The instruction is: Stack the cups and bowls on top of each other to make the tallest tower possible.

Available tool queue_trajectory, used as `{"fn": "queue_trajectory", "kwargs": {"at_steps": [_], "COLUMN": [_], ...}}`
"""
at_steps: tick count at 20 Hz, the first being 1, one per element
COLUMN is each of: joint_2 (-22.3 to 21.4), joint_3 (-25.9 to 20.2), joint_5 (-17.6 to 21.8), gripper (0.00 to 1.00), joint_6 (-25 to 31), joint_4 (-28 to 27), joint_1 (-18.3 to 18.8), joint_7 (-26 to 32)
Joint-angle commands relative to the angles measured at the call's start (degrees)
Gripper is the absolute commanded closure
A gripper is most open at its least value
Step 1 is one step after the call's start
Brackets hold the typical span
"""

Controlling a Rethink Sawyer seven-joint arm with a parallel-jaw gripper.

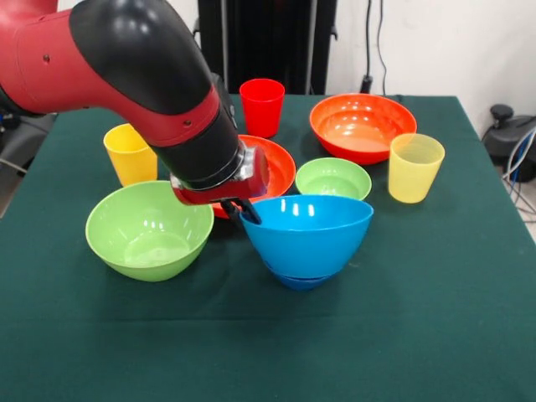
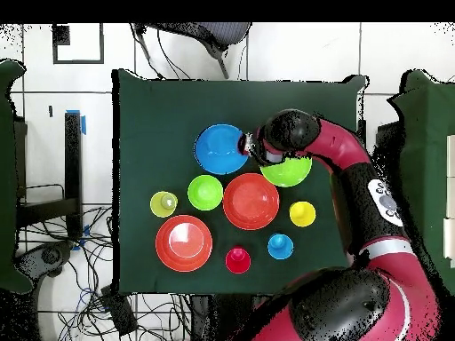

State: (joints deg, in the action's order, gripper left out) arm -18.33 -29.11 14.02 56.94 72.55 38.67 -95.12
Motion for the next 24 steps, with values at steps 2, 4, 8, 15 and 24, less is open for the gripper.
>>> {"fn": "queue_trajectory", "kwargs": {"at_steps": [2, 4, 8, 15, 24], "joint_2": [2.7, 2.9, 3.4, 4.2, 6.4], "joint_3": [-3.1, -2.7, -1.6, -1.1, -1.3], "joint_5": [1.6, 2.3, 3.7, 7.3, 12.1], "gripper": [1.00, 1.00, 1.00, 1.00, 1.00], "joint_6": [5.5, 6.1, 10.4, 23.0, 24.1], "joint_4": [1.4, 1.5, 0.3, -0.7, -2.7], "joint_1": [-0.6, -1.2, -2.0, -3.3, -5.3], "joint_7": [10.8, 11.0, 12.4, 18.0, 16.4]}}
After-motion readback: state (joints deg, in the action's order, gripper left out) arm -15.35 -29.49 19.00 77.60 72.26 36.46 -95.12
